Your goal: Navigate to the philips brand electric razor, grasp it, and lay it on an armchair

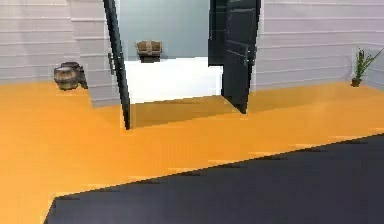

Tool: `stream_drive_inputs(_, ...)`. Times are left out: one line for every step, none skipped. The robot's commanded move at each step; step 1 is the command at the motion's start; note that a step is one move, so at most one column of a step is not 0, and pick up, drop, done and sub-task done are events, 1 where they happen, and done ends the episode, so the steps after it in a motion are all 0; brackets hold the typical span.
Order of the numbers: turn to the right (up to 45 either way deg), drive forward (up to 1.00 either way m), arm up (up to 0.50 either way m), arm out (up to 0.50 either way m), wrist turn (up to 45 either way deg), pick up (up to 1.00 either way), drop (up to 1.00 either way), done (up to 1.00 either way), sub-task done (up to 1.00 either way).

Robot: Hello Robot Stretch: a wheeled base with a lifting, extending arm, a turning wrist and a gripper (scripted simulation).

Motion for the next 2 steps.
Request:
stream_drive_inputs(0.0,1.0,0.0,0.0,0.0,0.0,0.0,0.0,0.0)
stream_drive_inputs(0.0,1.0,0.0,0.0,0.0,0.0,0.0,0.0,0.0)
